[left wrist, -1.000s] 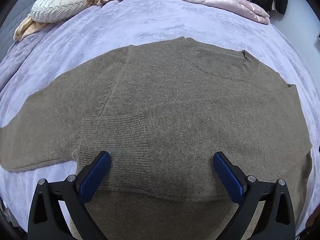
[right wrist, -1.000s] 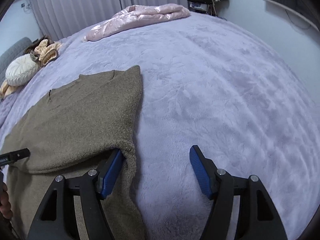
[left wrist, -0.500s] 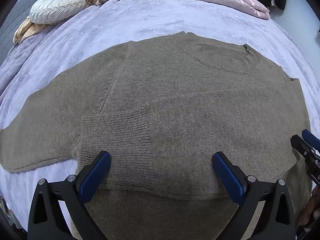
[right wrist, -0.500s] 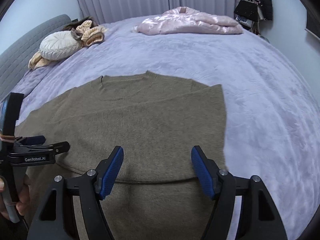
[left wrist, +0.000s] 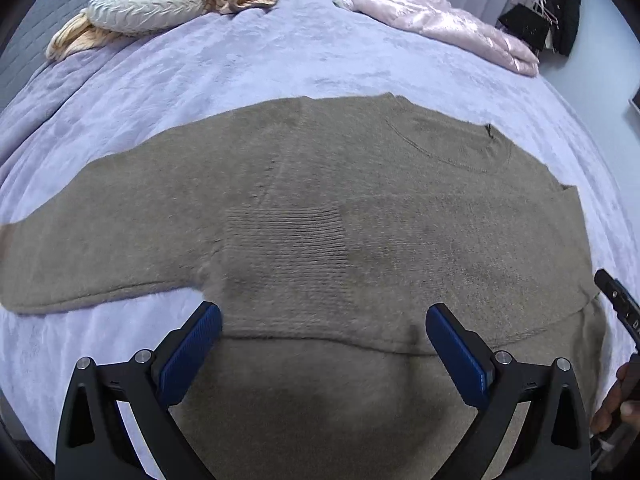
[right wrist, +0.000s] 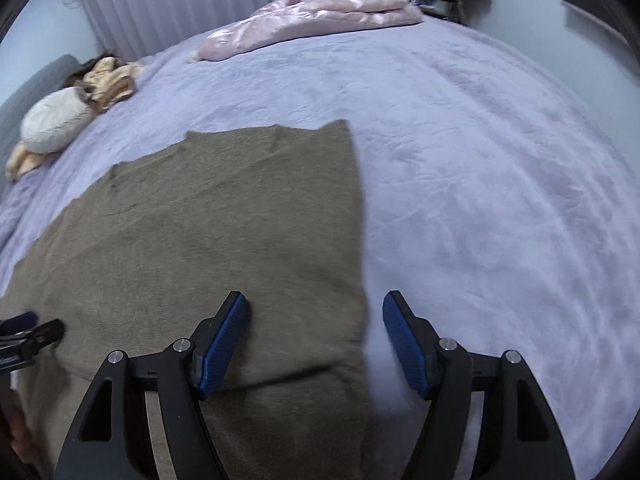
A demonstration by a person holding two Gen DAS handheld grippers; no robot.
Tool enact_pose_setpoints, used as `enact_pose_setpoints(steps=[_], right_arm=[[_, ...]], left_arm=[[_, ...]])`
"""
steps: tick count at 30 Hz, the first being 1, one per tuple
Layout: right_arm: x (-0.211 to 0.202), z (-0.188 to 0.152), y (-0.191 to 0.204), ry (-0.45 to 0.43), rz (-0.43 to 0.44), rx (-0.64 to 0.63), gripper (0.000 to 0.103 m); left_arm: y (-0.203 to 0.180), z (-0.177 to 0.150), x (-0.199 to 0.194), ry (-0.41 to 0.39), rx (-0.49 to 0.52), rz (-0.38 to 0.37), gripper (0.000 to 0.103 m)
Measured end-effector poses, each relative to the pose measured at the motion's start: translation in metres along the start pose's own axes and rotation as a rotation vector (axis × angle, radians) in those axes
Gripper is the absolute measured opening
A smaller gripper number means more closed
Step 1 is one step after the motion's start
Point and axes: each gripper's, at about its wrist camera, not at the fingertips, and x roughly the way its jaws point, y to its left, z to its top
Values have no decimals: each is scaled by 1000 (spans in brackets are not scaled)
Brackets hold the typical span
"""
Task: Fold small clothes
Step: 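Grasp the other sleeve cuff with the left gripper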
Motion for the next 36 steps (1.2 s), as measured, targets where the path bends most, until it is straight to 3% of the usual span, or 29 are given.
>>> enact_pose_setpoints(steps=[4, 10, 14, 16, 19, 22, 25, 30, 32, 33, 34, 36], right_arm=[[-37, -12, 17, -56, 66, -7, 80], [-50, -38, 93, 4, 210, -151, 80], [-46, -61, 142, 43, 247, -275, 80], [-46, -68, 156, 42, 237, -321, 80], [-48, -74, 164, 48, 227, -343, 80], [-45, -74, 163, 63, 214, -335, 80], [-43, -76, 161, 78, 201, -330, 80], [-40, -78, 166, 88, 175, -336, 80], [-39, -78, 168, 92, 165, -336, 80], [-39, -78, 169, 93, 161, -337, 80], [-40, -78, 170, 95, 156, -339, 80], [-41, -78, 173, 98, 151, -345, 80]], left_arm=[[67, -9, -24, -52, -170, -2, 103], [219, -26, -40, -140, -545, 119, 103], [310, -47, -41, -179, -744, 136, 103], [348, -62, -40, -218, -823, 71, 103], [390, -69, -33, -277, -915, -90, 103], [419, -68, -28, -334, -965, -213, 103], [427, -64, -25, -374, -991, -264, 103], [422, -48, -25, -421, -955, -276, 102], [422, -46, -26, -442, -960, -265, 79], [424, -47, -24, -444, -968, -290, 56], [427, -49, -21, -436, -979, -320, 43], [432, -52, -14, -420, -994, -318, 38]])
